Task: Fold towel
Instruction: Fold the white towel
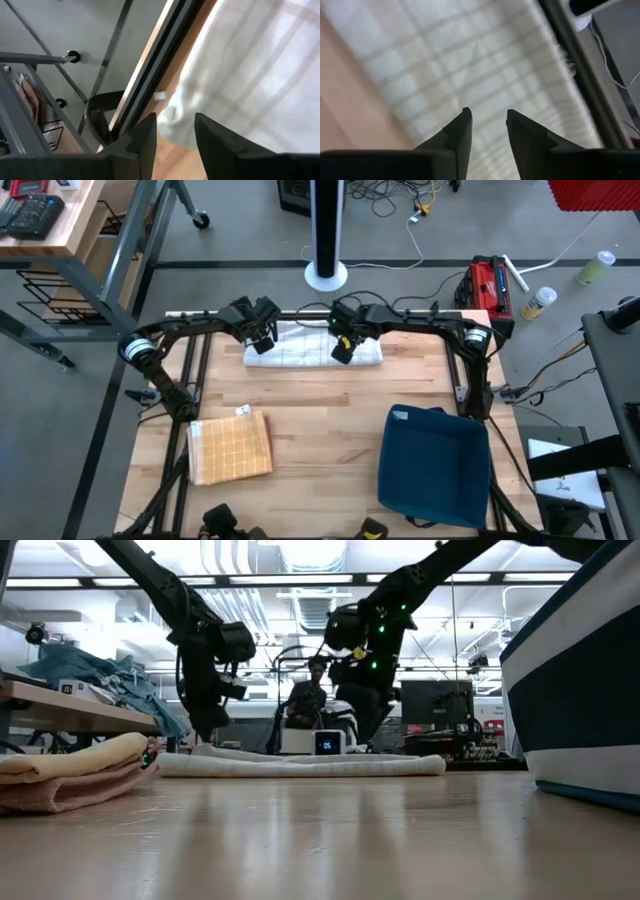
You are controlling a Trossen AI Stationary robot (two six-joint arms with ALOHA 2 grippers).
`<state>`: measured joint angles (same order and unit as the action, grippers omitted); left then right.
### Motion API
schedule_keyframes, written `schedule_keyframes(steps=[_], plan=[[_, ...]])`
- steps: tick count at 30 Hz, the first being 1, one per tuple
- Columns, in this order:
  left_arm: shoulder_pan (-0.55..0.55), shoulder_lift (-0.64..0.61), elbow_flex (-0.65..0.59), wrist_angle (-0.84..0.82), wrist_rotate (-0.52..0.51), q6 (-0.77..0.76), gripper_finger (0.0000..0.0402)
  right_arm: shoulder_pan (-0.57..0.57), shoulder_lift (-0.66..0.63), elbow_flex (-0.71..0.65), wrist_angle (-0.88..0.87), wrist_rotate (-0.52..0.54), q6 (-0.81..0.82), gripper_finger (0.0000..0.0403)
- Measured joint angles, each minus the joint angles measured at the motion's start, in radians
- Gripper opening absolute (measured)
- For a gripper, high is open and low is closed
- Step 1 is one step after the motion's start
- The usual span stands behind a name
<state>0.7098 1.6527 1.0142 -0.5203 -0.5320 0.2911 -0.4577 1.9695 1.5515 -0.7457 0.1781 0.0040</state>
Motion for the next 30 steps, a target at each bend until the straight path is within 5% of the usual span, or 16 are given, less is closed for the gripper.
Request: schedule_keyframes(steps=[10,18,24,30], plan=[[0.002,-0.100,-0.001,-0.176,0.016,-0.042,0.0127,0.024,0.104,-0.006,-0.026,0.006,0.026,0.0068],[-0.007,-0.135,-0.126,-0.151,0.467,-0.179,0.0095,0.028,0.154,-0.010,-0.038,0.003,0.005,0.0020],[-0.048,-0.125,-0.286,-0.042,0.503,-0.255,0.0067,0.028,0.154,-0.012,-0.050,0.003,-0.010,0.0001],[-0.071,-0.151,-0.313,-0.089,0.560,-0.291,0.0047,0.033,0.149,-0.013,-0.163,-0.041,-0.029,0.0001]])
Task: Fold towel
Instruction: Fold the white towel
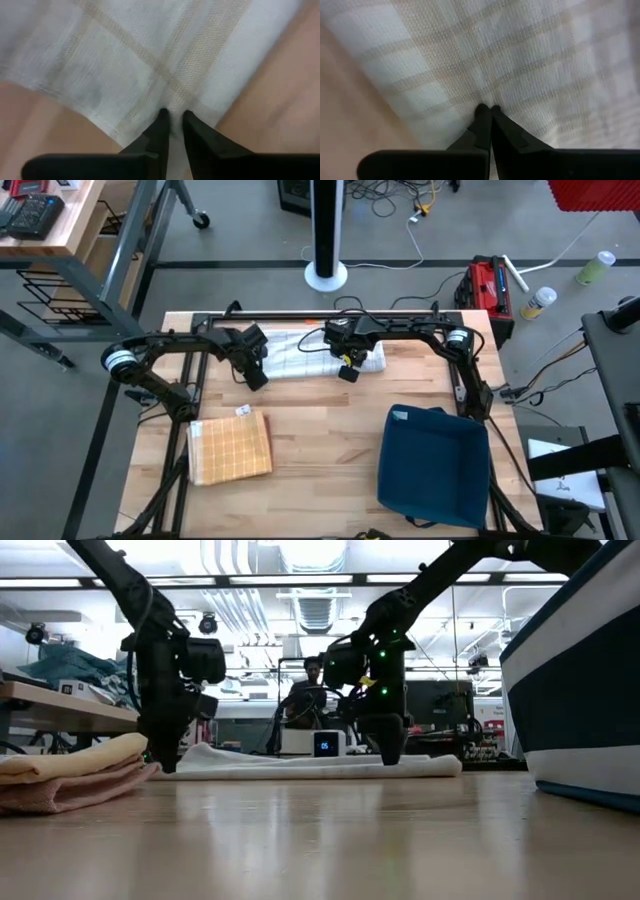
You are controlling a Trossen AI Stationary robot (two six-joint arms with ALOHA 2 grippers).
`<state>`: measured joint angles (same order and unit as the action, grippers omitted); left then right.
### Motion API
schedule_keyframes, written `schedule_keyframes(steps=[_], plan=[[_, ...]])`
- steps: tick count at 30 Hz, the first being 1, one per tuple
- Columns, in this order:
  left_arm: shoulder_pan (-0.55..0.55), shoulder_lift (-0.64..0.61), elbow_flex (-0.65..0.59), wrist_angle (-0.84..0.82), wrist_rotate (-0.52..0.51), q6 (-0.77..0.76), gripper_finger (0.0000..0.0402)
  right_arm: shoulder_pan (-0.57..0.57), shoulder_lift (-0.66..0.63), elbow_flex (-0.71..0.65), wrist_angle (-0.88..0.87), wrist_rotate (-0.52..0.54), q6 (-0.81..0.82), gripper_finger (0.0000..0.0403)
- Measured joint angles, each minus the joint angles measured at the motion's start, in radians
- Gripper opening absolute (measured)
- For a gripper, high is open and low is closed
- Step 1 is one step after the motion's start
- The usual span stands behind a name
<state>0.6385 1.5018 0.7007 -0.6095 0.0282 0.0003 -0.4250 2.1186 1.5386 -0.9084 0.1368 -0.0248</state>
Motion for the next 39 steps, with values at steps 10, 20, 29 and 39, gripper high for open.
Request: schedule_keyframes(steps=[10,20,29,39], plan=[[-0.040,-0.027,0.093,-0.160,0.318,-0.022,0.0038,0.056,-0.002,-0.005,-0.101,-0.049,-0.040,0.0000],[-0.089,-0.069,0.134,-0.073,0.284,-0.053,0.0038,0.088,-0.138,-0.012,-0.072,-0.067,-0.028,0.0000],[-0.065,-0.022,0.156,0.291,-0.235,0.062,0.0037,0.085,-0.349,-0.104,0.025,-0.068,-0.005,0.0000],[0.009,0.040,0.124,0.229,-0.310,0.012,0.0036,0.078,-0.605,-0.330,0.192,-0.059,0.167,0.0000]])
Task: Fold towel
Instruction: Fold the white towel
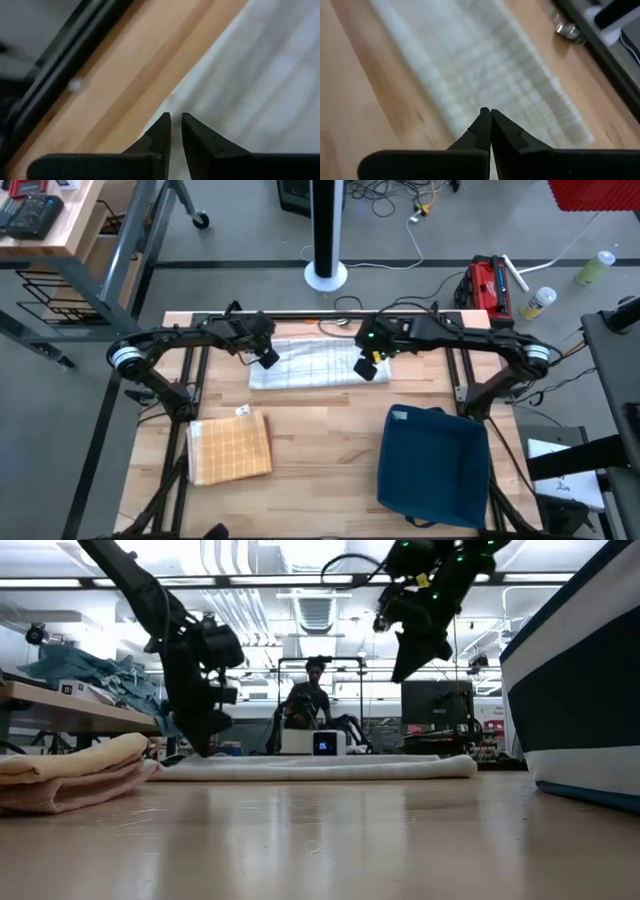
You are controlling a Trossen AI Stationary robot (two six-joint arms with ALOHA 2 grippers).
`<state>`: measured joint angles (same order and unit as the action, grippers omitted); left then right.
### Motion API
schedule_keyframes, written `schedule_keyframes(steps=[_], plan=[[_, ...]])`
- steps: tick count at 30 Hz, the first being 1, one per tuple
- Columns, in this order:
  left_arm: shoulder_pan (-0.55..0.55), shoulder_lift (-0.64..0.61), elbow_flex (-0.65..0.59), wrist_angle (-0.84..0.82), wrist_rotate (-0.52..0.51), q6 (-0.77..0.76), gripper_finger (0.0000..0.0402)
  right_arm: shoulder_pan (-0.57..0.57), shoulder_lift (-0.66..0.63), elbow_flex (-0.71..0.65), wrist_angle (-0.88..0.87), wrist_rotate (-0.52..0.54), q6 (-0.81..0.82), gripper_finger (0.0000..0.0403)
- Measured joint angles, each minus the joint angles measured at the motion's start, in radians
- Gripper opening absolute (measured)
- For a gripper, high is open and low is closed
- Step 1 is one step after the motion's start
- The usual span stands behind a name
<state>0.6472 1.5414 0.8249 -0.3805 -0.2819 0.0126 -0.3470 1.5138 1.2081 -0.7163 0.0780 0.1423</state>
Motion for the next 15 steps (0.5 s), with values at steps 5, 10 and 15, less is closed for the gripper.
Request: schedule_keyframes(steps=[5,10,15], plan=[[0.002,0.003,-0.042,0.012,-0.122,-0.026,0.0036,-0.008,-0.100,-0.084,0.137,-0.009,0.024,0.0000],[-0.005,-0.017,-0.059,0.025,-0.119,-0.050,0.0036,-0.035,-0.143,-0.114,0.202,-0.007,0.016,0.0000],[-0.010,-0.054,-0.046,0.022,-0.067,-0.019,0.0036,-0.072,-0.127,-0.141,0.224,-0.006,0.094,0.0000]])
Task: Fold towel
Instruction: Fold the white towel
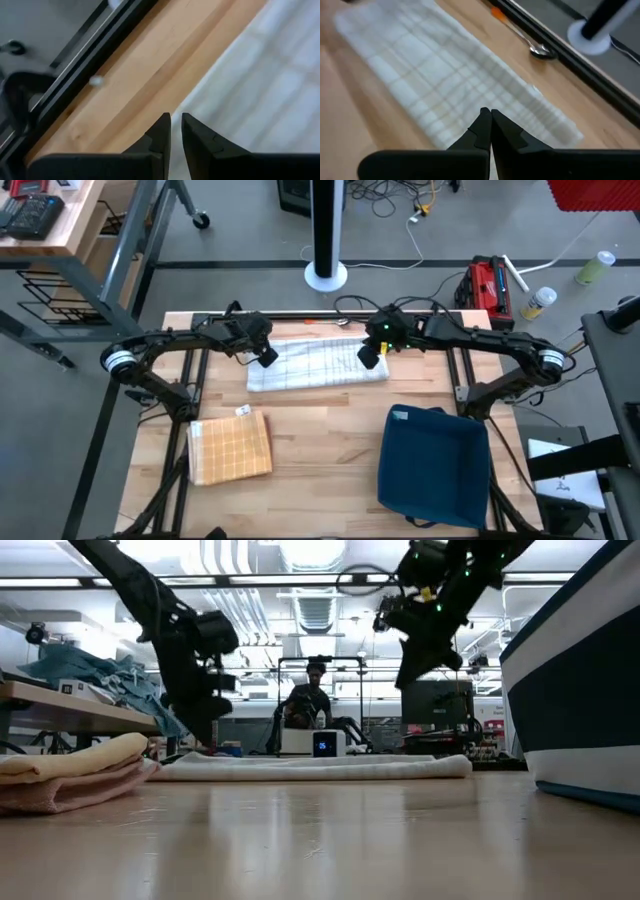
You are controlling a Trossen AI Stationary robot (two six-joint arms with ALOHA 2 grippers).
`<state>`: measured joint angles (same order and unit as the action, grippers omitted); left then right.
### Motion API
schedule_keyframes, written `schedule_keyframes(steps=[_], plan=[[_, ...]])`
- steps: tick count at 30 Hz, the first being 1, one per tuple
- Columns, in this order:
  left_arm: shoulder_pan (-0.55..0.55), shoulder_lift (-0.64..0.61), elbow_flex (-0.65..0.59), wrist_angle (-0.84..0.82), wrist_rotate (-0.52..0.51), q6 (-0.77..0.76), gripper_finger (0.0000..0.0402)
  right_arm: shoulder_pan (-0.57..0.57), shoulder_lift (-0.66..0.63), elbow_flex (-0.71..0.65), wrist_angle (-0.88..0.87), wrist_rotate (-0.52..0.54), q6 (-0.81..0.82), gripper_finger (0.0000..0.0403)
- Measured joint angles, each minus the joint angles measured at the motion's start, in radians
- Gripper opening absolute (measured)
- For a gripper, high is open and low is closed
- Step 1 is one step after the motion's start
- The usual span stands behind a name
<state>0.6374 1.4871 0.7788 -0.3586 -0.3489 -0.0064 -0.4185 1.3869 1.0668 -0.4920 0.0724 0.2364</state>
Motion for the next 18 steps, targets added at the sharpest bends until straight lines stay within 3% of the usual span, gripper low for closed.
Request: schedule_keyframes(steps=[7,11,13,18], plan=[[-0.009,-0.095,0.012,-0.025,0.111,0.005,0.0036,-0.012,0.060,-0.039,0.012,0.005,0.091,0.0000],[-0.017,-0.136,0.011,0.082,0.392,-0.029,0.0036,-0.030,0.092,-0.051,0.013,0.030,0.157,0.0000],[-0.036,-0.135,0.012,0.216,0.477,-0.093,0.0036,-0.049,0.108,-0.053,0.009,0.038,0.164,0.0000],[-0.123,-0.051,0.013,0.407,0.471,-0.073,0.0036,-0.094,0.128,-0.053,-0.057,0.025,0.165,0.0024]])
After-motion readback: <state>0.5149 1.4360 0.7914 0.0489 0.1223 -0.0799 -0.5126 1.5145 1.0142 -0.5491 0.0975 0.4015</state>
